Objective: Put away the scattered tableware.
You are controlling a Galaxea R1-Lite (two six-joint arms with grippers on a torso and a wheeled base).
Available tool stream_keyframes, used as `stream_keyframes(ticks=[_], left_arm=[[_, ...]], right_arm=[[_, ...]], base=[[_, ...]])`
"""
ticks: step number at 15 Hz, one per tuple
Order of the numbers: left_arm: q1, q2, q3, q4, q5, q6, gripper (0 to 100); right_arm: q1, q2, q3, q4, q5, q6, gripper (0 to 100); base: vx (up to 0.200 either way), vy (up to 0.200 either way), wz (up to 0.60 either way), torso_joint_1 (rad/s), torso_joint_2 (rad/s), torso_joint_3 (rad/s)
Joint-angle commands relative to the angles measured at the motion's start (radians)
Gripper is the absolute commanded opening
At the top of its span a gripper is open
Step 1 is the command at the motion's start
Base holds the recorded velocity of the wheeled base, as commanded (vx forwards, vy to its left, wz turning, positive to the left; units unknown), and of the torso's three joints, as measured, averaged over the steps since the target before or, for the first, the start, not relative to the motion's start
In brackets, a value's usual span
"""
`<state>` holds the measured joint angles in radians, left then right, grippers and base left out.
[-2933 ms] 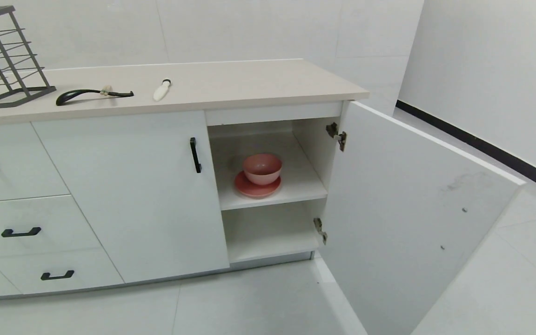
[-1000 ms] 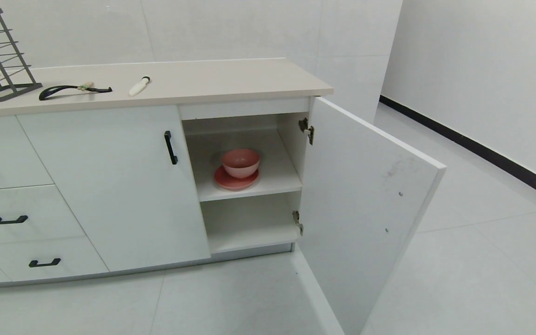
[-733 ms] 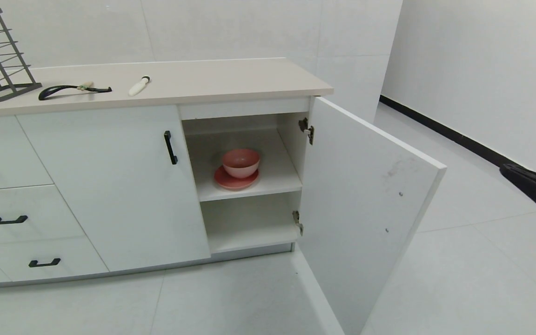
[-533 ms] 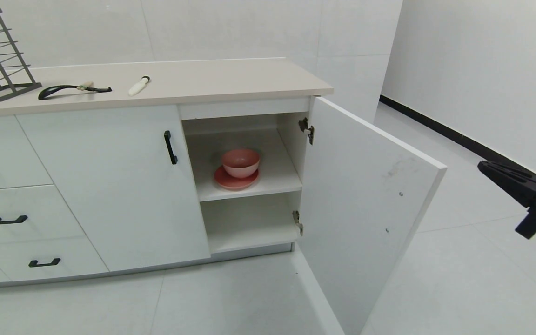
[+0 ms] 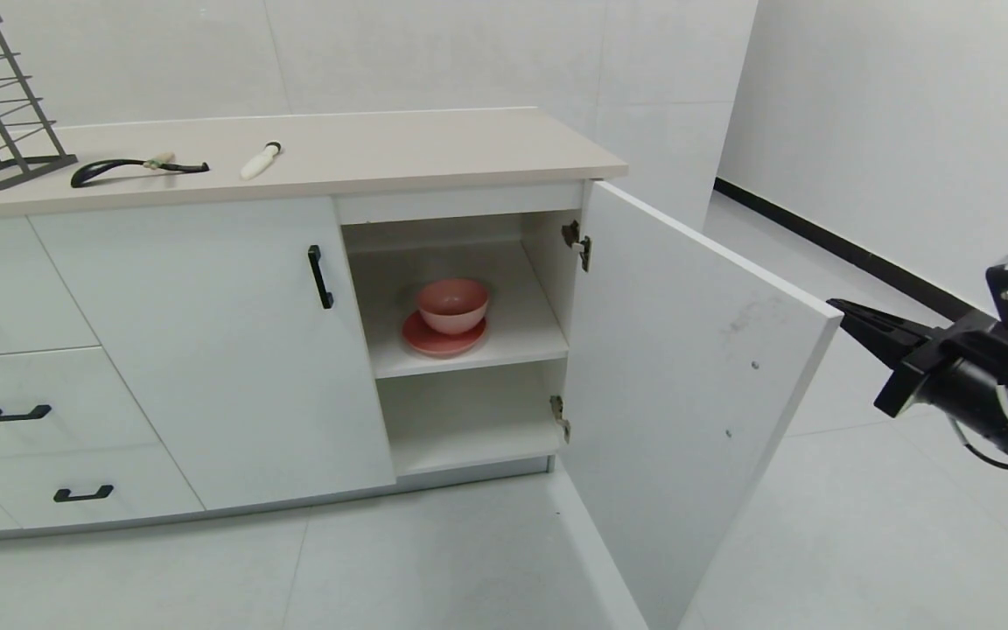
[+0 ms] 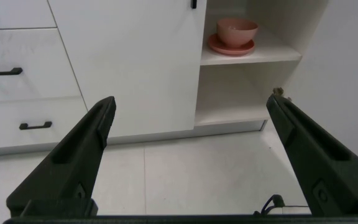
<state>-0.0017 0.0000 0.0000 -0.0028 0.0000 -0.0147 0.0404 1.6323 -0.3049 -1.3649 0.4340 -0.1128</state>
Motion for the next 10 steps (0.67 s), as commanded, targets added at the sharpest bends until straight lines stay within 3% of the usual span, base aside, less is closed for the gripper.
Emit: stream_keyframes(ticks=[1,10], left_arm=[[0.0,0.0,0.0,0.0,0.0,0.001,100],[0.0,0.0,0.0,0.0,0.0,0.001,100]], right_arm=[[0.009,0.05,-0.017,-0.002,-0.001,-0.001,0],[0.099,0.089,-0.042,-0.005,-0.001,-0.002,0]], base=[[0.0,0.0,0.0,0.0,0.0,0.0],[0.0,0.0,0.0,0.0,0.0,0.0]])
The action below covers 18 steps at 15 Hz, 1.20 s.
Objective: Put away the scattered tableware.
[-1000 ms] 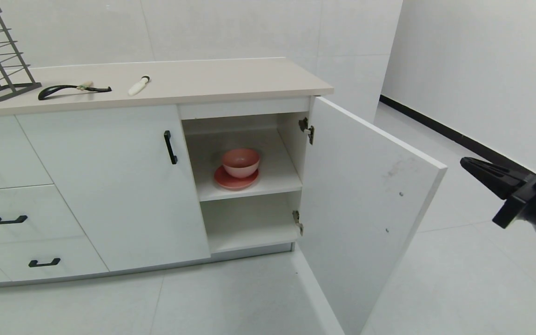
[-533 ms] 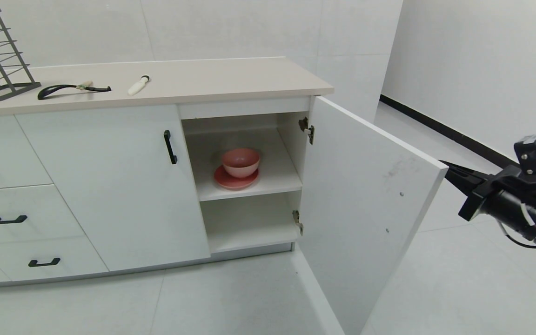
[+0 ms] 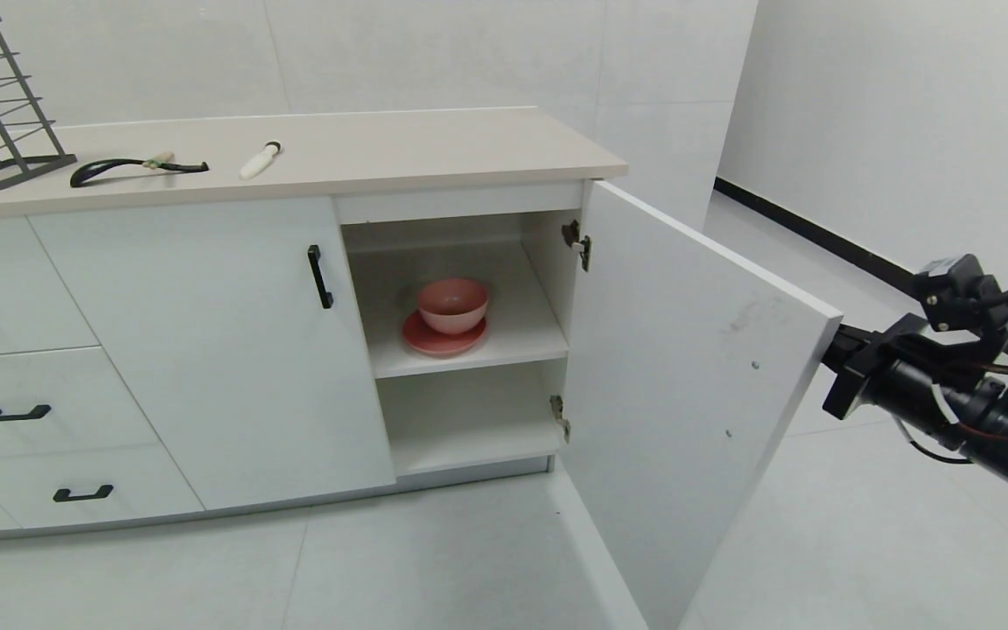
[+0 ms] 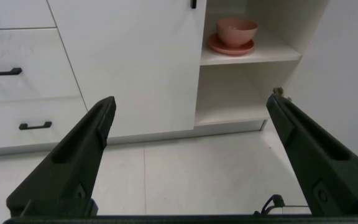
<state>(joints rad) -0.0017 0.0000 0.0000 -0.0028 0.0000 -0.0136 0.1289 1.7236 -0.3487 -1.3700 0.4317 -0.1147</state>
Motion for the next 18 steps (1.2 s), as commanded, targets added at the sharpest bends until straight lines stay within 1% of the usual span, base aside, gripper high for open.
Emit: stream_keyframes(ticks=[1,4,7,12,15,18], left_arm=[[0.0,0.0,0.0,0.0,0.0,0.0,100],[0.0,0.0,0.0,0.0,0.002,-0.002,100],[0.0,0.0,0.0,0.0,0.002,-0.002,100],[0.0,0.0,0.0,0.0,0.002,-0.002,100],[0.0,0.0,0.0,0.0,0.002,-0.002,100],[0.0,0.0,0.0,0.0,0.002,-0.002,100]], right_arm=[[0.038,-0.002,0.008,-0.011,0.001,0.001,0],[0.097,-0.007,0.013,-0.017,0.001,0.003,0],[0.133,-0.007,0.016,-0.017,0.001,0.003,0],[0.261,0.008,0.005,-0.017,-0.001,0.004,0],[0.298,0.065,-0.027,-0.017,-0.001,0.006,0],[0.33,0.111,-0.098,-0.017,-0.002,0.009,0]], base=[[0.0,0.0,0.0,0.0,0.0,0.0],[0.0,0.0,0.0,0.0,0.0,0.0],[0.0,0.0,0.0,0.0,0.0,0.0],[0.0,0.0,0.0,0.0,0.0,0.0],[0.0,0.0,0.0,0.0,0.0,0.0],[0.0,0.0,0.0,0.0,0.0,0.0]])
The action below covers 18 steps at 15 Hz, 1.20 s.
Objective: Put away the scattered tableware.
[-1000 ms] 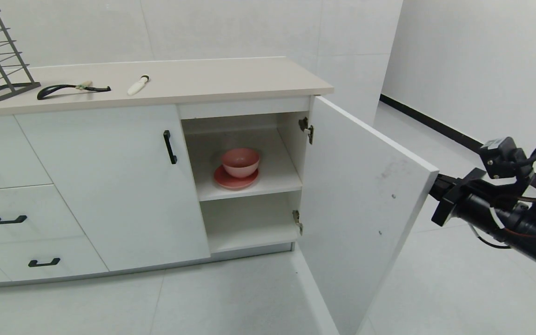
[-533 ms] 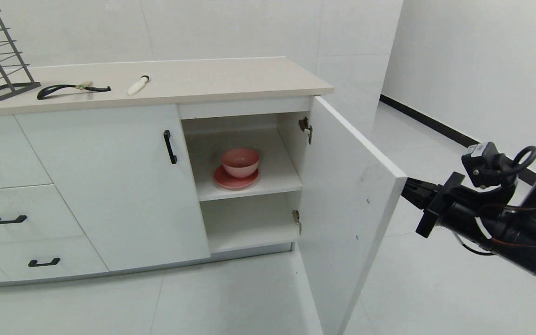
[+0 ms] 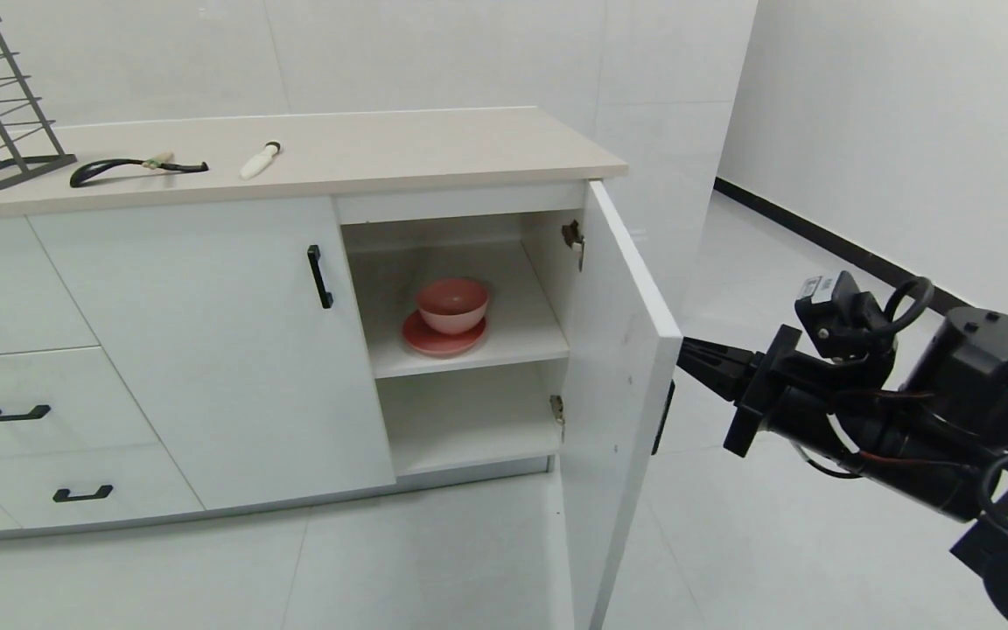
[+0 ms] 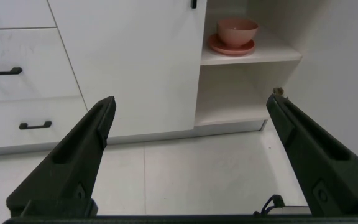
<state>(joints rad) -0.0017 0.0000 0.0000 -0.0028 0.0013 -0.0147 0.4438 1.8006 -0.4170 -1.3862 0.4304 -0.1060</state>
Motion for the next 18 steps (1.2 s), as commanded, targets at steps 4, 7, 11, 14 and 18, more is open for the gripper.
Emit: stream_keyframes(ticks=[4,7,11,14,18], left_arm=[[0.0,0.0,0.0,0.0,0.0,-0.001,100],[0.0,0.0,0.0,0.0,-0.001,0.001,100],[0.0,0.0,0.0,0.0,-0.001,0.001,100],[0.0,0.0,0.0,0.0,-0.001,0.001,100],[0.0,0.0,0.0,0.0,-0.001,0.001,100]], right_arm=[[0.065,0.082,-0.103,-0.001,-0.001,0.002,0],[0.092,0.128,-0.14,-0.001,0.001,0.0,0],[0.141,0.189,-0.206,-0.001,-0.001,0.002,0],[0.167,0.235,-0.276,-0.001,-0.002,0.003,0],[0.167,0.316,-0.379,-0.001,-0.002,0.002,0]], base=[[0.0,0.0,0.0,0.0,0.0,0.0],[0.0,0.0,0.0,0.0,0.0,0.0],[0.0,0.0,0.0,0.0,0.0,0.0],[0.0,0.0,0.0,0.0,0.0,0.0],[0.0,0.0,0.0,0.0,0.0,0.0]])
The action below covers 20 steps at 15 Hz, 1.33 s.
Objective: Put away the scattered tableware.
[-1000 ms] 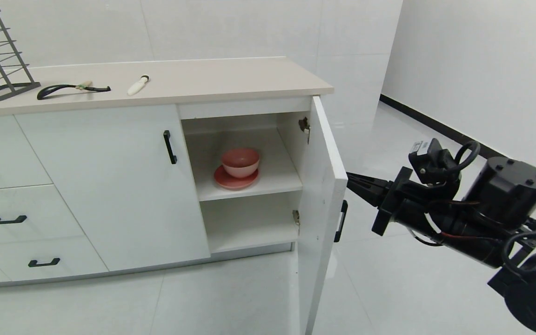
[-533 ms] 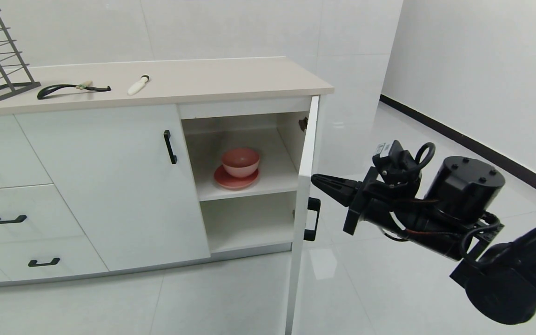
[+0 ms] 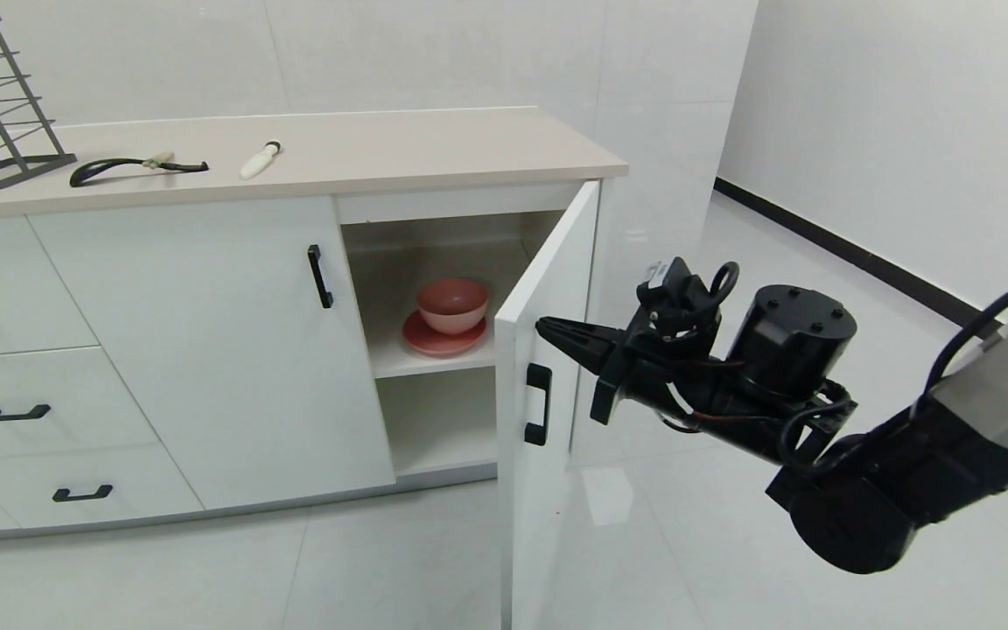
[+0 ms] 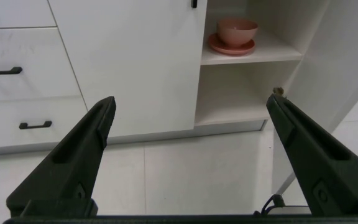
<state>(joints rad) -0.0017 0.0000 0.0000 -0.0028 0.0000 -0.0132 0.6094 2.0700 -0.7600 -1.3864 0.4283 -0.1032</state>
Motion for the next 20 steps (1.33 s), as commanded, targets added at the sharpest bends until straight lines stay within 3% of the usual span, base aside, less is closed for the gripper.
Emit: stream_keyframes(ticks=[1,8,17,20], left_arm=[[0.0,0.0,0.0,0.0,0.0,-0.001,100],[0.0,0.0,0.0,0.001,0.0,-0.001,100],[0.0,0.0,0.0,0.0,0.0,-0.001,100],[0.0,0.0,0.0,0.0,0.0,-0.001,100]], right_arm=[[0.001,0.071,-0.07,0.0,0.0,0.0,0],[0.0,0.185,-0.222,-0.008,-0.002,0.002,0],[-0.008,0.397,-0.542,-0.006,-0.005,0.002,0],[-0.02,0.41,-0.575,-0.006,-0.01,0.002,0]], base=[[0.0,0.0,0.0,0.0,0.0,0.0],[0.0,0.0,0.0,0.0,0.0,0.0],[0.0,0.0,0.0,0.0,0.0,0.0],[0.0,0.0,0.0,0.0,0.0,0.0]])
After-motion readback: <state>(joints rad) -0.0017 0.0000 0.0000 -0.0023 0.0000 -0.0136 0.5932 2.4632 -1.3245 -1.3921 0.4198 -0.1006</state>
